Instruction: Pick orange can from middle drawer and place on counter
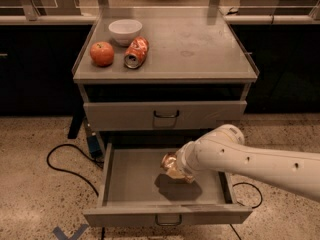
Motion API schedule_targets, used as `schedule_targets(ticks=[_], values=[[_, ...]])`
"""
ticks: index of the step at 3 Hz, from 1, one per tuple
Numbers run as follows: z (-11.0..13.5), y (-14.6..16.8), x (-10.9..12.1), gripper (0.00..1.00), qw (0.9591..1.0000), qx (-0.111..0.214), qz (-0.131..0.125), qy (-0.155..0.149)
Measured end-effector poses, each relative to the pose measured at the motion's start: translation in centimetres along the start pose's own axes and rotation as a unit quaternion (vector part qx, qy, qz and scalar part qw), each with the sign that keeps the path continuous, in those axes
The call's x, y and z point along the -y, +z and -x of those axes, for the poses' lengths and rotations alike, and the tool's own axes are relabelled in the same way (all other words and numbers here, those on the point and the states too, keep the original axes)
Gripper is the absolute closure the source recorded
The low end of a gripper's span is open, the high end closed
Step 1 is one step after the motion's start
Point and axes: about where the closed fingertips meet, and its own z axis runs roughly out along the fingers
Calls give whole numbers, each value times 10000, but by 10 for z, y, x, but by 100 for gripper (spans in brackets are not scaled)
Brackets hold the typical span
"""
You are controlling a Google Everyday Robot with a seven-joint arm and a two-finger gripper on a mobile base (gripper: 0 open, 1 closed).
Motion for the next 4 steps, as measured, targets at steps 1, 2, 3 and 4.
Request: schedule_targets(ticks=[1,2,3,4], values=[[33,-106,19,100,9985,-144,-438,-303],[33,-106,19,100,9985,-141,-436,-298],[56,-129,19,100,9982,-166,-356,-452],[118,-188,14,100,9926,-360,-589,-998]])
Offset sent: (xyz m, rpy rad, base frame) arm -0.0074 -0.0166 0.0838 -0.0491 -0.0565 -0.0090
